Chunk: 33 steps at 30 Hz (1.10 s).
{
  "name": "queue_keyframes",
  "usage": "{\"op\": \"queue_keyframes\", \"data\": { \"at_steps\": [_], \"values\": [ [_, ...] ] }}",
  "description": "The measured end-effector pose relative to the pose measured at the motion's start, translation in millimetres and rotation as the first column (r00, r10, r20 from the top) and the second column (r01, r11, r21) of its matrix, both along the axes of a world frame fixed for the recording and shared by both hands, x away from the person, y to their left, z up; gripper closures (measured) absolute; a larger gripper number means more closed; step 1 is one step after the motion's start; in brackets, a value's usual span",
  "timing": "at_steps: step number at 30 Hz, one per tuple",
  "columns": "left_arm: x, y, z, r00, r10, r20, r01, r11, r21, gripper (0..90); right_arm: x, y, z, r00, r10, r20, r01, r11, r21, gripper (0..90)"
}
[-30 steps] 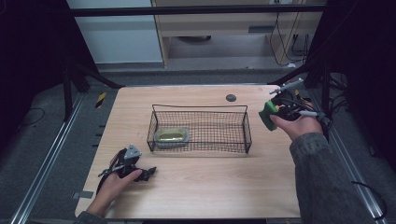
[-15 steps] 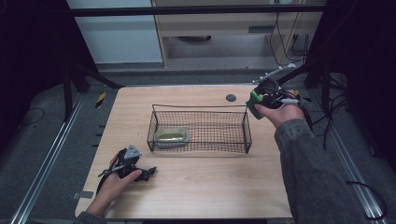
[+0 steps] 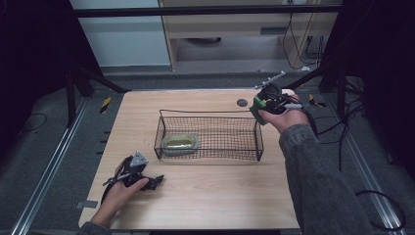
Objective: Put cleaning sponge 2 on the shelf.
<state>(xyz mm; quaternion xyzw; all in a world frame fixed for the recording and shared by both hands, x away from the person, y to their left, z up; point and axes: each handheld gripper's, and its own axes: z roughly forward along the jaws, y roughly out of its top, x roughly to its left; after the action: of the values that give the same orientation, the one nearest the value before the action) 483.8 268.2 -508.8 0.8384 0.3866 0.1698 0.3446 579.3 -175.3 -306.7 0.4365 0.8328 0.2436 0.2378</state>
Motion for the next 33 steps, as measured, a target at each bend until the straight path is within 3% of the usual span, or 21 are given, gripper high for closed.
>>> {"op": "queue_keyframes", "data": {
  "at_steps": [8, 20, 33],
  "values": [
    [0.0, 0.0, 0.0, 1.0000, 0.000, 0.000, 0.000, 1.0000, 0.000, 0.0, 5.7, 8.6, -11.8, 0.9996, 0.018, -0.024, -0.018, 1.000, -0.019, 64.2],
    [0.1, 0.2, 0.0, 1.0000, -0.001, 0.000, 0.001, 1.0000, 0.000, 0.0, 17.0, 16.3, -39.5, 0.9967, 0.035, -0.073, -0.035, 0.999, -0.003, 64.3],
    [0.2, 0.2, -0.2, 1.0000, -0.002, 0.002, 0.002, 1.0000, -0.002, 0.0, 24.1, 12.5, -58.1, 0.9943, 0.037, -0.100, -0.035, 0.999, 0.012, 64.3]
  ]
}}
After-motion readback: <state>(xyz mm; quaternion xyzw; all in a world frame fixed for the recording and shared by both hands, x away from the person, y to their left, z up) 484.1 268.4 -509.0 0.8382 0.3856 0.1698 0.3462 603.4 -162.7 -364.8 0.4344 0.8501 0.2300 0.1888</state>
